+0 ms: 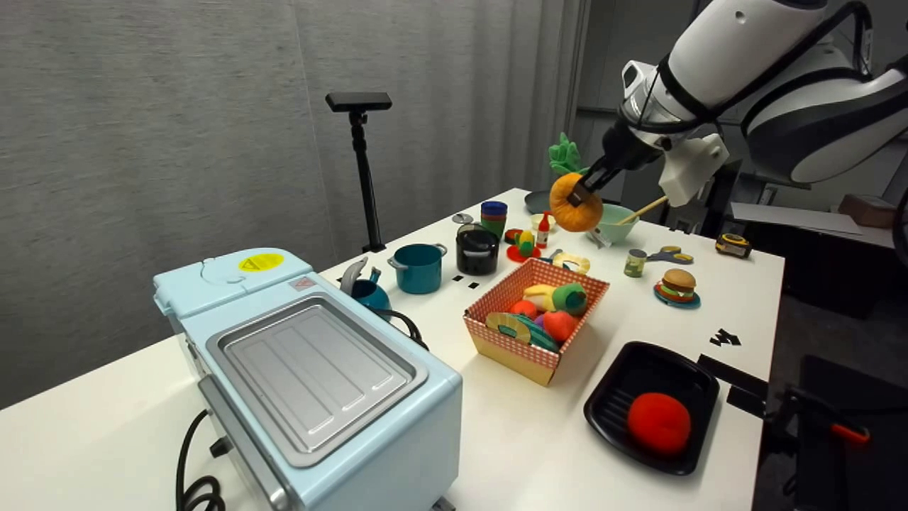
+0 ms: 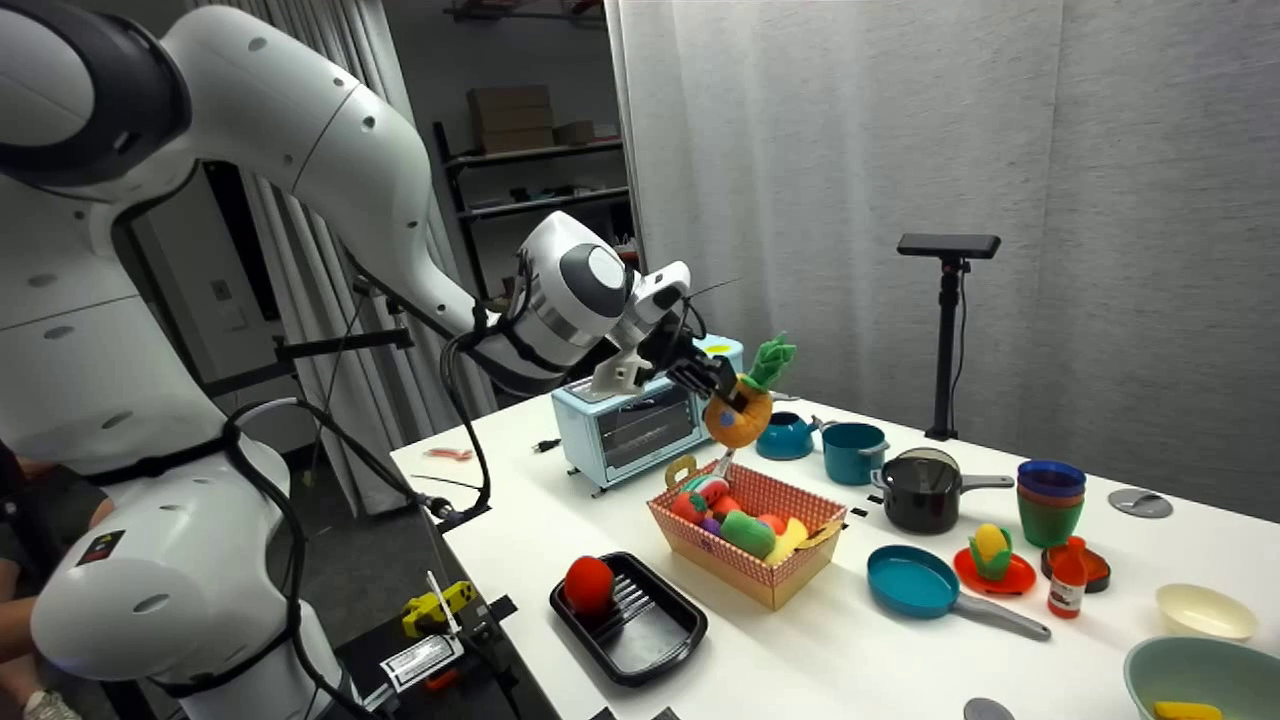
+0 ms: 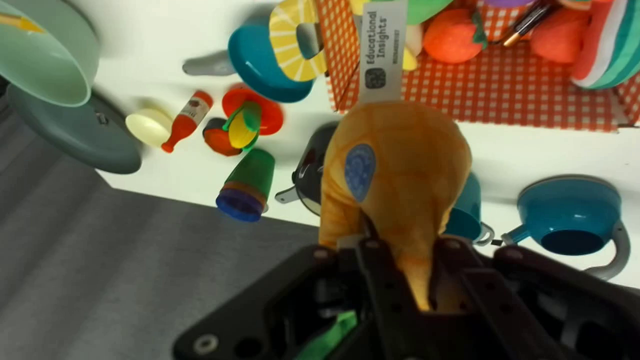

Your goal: Put the pineapple plushy in the box

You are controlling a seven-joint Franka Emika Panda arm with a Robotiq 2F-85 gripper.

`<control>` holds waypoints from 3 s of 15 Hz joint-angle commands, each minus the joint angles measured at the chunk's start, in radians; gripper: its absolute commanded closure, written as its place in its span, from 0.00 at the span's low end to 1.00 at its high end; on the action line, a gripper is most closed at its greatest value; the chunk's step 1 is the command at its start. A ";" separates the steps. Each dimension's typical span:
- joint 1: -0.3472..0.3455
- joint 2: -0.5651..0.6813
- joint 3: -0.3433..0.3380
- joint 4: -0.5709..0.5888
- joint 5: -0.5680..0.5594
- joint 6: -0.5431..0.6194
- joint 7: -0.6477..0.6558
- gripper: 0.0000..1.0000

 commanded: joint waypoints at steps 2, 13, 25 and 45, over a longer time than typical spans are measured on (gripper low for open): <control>-0.045 0.114 0.045 0.094 -0.320 -0.023 0.327 0.96; 0.001 0.306 0.031 0.148 -0.391 -0.037 0.522 0.05; -0.008 0.353 0.049 0.148 -0.322 -0.093 0.381 0.00; -0.030 0.403 0.085 0.150 -0.119 0.003 0.035 0.00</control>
